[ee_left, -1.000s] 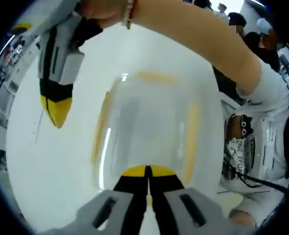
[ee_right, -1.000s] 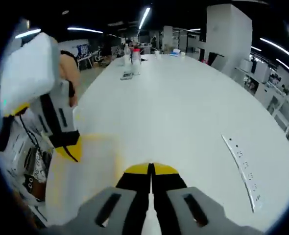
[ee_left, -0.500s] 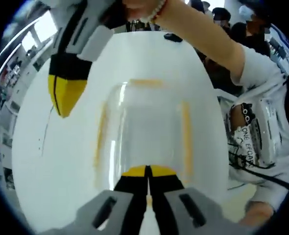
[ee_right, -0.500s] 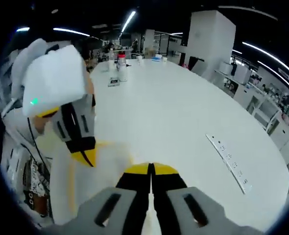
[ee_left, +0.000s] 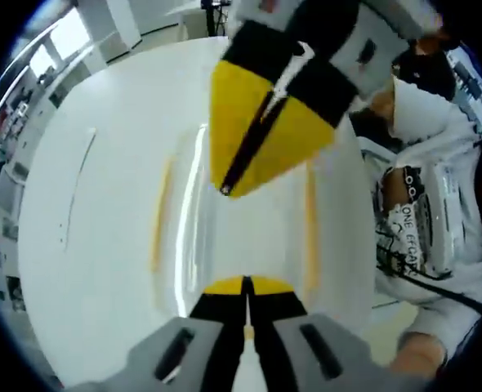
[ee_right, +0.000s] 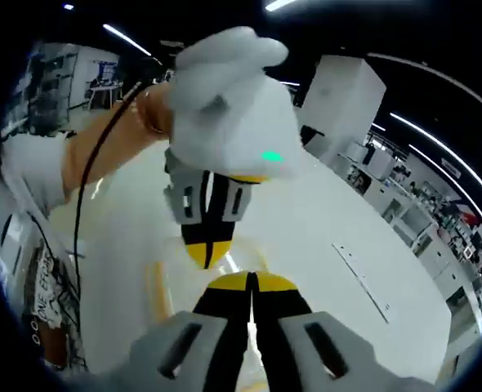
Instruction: Snap each plastic latch of the storage box into its locked position after aligning the lid with the box until every specified latch is closed and the lid sits flush.
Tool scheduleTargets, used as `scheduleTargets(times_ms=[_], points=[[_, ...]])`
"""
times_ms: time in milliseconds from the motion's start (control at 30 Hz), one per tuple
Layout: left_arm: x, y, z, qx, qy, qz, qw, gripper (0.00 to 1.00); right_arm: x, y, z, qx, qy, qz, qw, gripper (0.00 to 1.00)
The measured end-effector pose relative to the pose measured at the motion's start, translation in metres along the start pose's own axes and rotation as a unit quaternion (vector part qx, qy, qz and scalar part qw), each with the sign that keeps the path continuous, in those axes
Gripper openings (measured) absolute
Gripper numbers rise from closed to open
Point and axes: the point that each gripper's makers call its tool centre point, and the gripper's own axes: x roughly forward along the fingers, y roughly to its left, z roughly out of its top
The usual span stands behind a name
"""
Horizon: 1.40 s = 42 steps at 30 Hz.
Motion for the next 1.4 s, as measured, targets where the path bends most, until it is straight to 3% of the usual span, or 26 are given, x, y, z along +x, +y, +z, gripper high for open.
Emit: scheduleTargets(times_ms=[100, 233, 267, 367, 533, 733, 833, 900, 1067, 1200, 1300, 1400], points=[[0.000, 0.002, 0.000, -0.016, 0.005, -0.002, 0.9999, 0.00, -0.006, 0.017, -0.004, -0.047, 0.009, -0.043, 0.9979, 0.00], [-0.001, 0.001, 0.000, -0.009, 0.027, 0.013, 0.9995, 0.00, -0.008, 0.057, -0.009, -0.074, -0.007, -0.073, 0.9946, 0.00], [-0.001, 0.001, 0.000, -0.006, 0.030, 0.015, 0.9994, 0.00, -0.008, 0.058, -0.009, -0.078, -0.008, -0.082, 0.9936, 0.00], [-0.001, 0.001, 0.000, 0.001, 0.043, 0.024, 0.9988, 0.00, -0.012, 0.065, -0.023, -0.088, -0.007, -0.165, 0.9824, 0.00], [-0.003, 0.004, -0.002, -0.023, 0.040, 0.017, 0.9988, 0.00, -0.004, 0.081, -0.043, -0.052, 0.001, -0.174, 0.9835, 0.00], [-0.002, 0.001, -0.003, -0.038, 0.052, 0.021, 0.9977, 0.00, 0.000, 0.073, -0.057, -0.066, 0.037, -0.232, 0.9698, 0.00], [-0.003, 0.003, -0.002, -0.035, 0.060, 0.026, 0.9972, 0.00, -0.004, 0.064, -0.058, -0.085, 0.054, -0.269, 0.9577, 0.00], [-0.003, 0.004, -0.002, -0.034, 0.065, 0.029, 0.9969, 0.00, -0.001, 0.067, -0.056, -0.081, 0.051, -0.266, 0.9591, 0.00], [-0.005, 0.005, -0.003, -0.021, 0.060, 0.025, 0.9977, 0.00, 0.002, 0.066, -0.054, -0.115, 0.067, -0.299, 0.9448, 0.00], [-0.005, 0.005, -0.003, -0.033, 0.047, 0.013, 0.9983, 0.00, 0.004, 0.065, -0.052, -0.127, 0.073, -0.322, 0.9352, 0.00], [-0.005, 0.006, -0.002, -0.040, 0.041, 0.005, 0.9984, 0.00, 0.007, 0.065, -0.050, -0.147, 0.080, -0.344, 0.9238, 0.00], [-0.004, 0.003, -0.003, -0.041, 0.044, 0.000, 0.9982, 0.00, 0.009, 0.065, -0.048, -0.148, 0.079, -0.356, 0.9193, 0.00]])
